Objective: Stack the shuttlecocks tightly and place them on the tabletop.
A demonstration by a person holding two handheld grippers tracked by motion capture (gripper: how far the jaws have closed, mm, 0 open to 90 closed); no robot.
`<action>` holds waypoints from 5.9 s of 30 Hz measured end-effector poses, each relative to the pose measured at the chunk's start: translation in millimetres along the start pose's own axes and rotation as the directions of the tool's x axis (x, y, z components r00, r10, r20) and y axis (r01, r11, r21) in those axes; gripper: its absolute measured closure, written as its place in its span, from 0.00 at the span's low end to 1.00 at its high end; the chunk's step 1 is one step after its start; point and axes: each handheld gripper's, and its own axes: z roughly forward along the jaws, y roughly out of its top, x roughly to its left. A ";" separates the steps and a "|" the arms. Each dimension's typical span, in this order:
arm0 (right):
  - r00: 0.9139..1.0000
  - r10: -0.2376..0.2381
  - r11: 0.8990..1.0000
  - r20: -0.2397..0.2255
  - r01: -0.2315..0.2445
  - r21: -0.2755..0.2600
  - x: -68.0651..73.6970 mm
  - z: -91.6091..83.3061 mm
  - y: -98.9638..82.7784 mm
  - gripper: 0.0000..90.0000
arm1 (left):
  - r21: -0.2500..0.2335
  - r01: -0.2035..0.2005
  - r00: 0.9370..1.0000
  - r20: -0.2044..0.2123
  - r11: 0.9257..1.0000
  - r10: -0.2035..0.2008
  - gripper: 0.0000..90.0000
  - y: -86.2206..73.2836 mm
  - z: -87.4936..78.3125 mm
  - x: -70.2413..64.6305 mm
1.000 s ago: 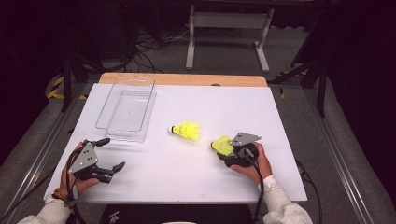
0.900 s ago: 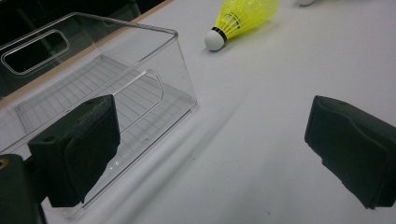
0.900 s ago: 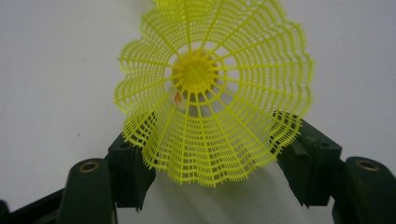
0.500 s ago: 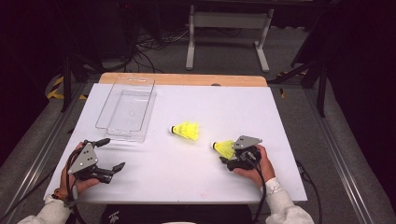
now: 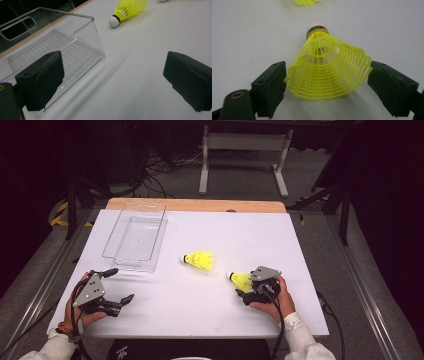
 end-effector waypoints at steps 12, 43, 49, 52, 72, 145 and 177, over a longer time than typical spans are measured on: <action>0.999 0.020 0.998 0.044 -0.017 -0.057 7.1 -21.7 -4.0 0.17 | 0.000 -0.003 1.000 -0.003 1.000 0.003 0.05 0.2 -0.4 -0.1; 0.998 -0.066 0.997 -0.011 0.065 -0.039 24.3 -23.1 -3.2 0.69 | 0.008 -0.009 1.000 -0.002 1.000 0.009 0.05 0.5 -0.1 -0.2; 0.998 -0.060 0.998 0.007 0.060 -0.019 26.9 -16.7 -2.4 0.78 | 0.007 -0.007 1.000 0.003 1.000 0.007 0.05 0.1 0.6 -0.3; 0.999 -0.046 0.999 0.013 0.046 -0.018 28.0 -13.9 -2.0 0.83 | 0.007 -0.006 1.000 0.001 1.000 0.006 0.05 0.3 0.2 -0.4; 0.996 -0.047 0.996 0.077 0.053 -0.068 27.9 -14.9 -1.9 1.00 | 0.003 -0.003 1.000 0.008 1.000 0.003 0.05 0.4 1.6 -0.8; 0.987 -0.139 0.976 -0.076 0.124 -0.180 19.9 35.9 55.7 1.00 | 0.010 -0.004 1.000 0.019 1.000 0.004 0.05 -0.5 4.0 -0.5; 0.979 -0.166 0.980 -0.116 0.150 -0.134 29.1 69.2 72.7 0.92 | 0.010 -0.008 1.000 0.019 1.000 0.008 0.05 -0.7 2.5 -0.3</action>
